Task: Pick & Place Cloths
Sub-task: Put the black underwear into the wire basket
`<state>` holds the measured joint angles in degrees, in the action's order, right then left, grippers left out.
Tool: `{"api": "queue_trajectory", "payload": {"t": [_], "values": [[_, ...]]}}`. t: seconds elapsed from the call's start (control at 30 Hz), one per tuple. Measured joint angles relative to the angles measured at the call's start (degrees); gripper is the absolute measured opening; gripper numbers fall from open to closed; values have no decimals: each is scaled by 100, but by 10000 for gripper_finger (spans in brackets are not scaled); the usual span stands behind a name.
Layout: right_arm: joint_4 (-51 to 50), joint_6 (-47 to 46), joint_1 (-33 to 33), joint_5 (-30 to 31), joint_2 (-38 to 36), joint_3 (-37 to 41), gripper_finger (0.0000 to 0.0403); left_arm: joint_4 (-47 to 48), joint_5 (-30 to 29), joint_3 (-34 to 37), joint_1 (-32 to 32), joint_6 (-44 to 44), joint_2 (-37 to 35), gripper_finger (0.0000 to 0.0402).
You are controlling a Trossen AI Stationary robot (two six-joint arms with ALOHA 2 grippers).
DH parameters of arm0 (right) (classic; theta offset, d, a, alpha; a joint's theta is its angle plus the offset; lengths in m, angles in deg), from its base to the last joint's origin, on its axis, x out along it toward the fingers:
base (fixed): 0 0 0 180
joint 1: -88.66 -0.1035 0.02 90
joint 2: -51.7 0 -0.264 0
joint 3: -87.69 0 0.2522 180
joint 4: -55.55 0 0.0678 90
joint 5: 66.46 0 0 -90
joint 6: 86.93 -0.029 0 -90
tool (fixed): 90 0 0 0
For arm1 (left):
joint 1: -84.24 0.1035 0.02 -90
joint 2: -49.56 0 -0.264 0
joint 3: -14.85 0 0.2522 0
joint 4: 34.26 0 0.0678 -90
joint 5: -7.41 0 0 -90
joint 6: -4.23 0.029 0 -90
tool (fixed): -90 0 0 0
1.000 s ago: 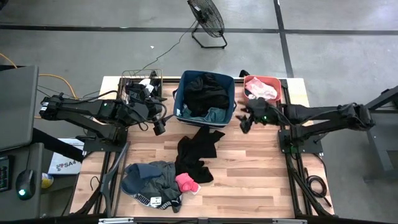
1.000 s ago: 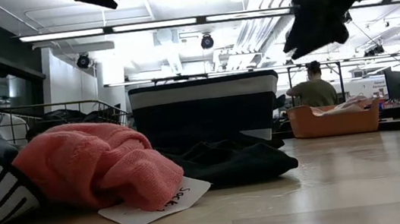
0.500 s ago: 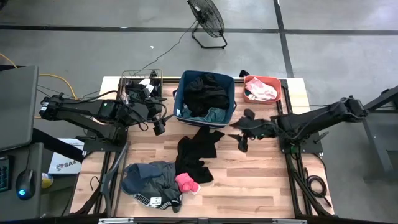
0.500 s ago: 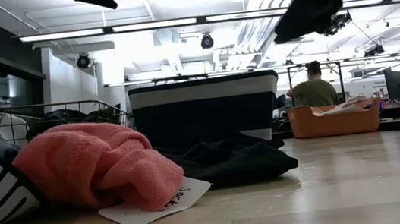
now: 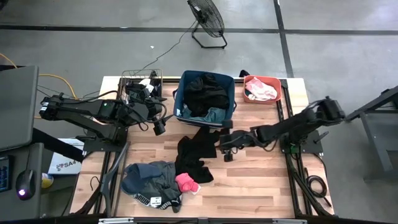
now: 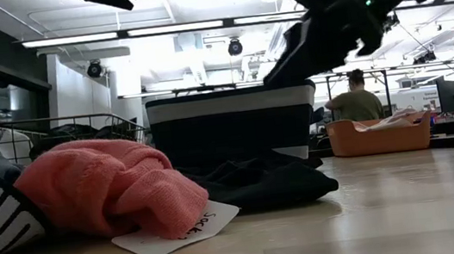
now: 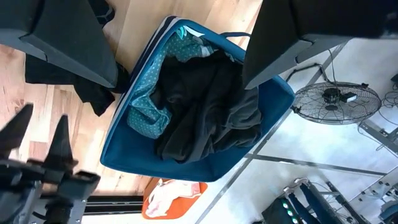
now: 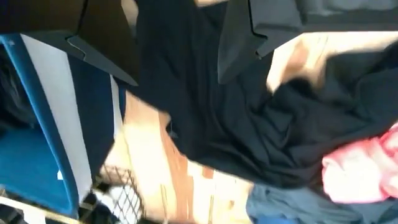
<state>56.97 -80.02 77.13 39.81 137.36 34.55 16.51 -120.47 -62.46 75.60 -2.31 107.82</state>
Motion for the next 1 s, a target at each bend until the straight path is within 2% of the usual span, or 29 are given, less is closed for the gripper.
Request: {"api": "queue_trajectory", "payload": {"t": [0.17, 0.3, 0.47, 0.73, 1.0], "values": [[1066, 110, 2, -284, 543, 0, 206, 0, 0, 0, 0, 0, 0, 339], [1425, 220, 4, -304, 890, 0, 206, -2, 0, 0, 2, -1, 0, 339], [1373, 68, 78, -400, 1024, 0, 206, -1, 0, 0, 2, -34, 0, 339], [781, 58, 457, -1403, 1024, -2, 206, -2, 0, 0, 0, -39, 0, 339], [98, 250, 678, -2078, 1050, -2, 206, -4, 0, 0, 0, -81, 0, 339]]}}
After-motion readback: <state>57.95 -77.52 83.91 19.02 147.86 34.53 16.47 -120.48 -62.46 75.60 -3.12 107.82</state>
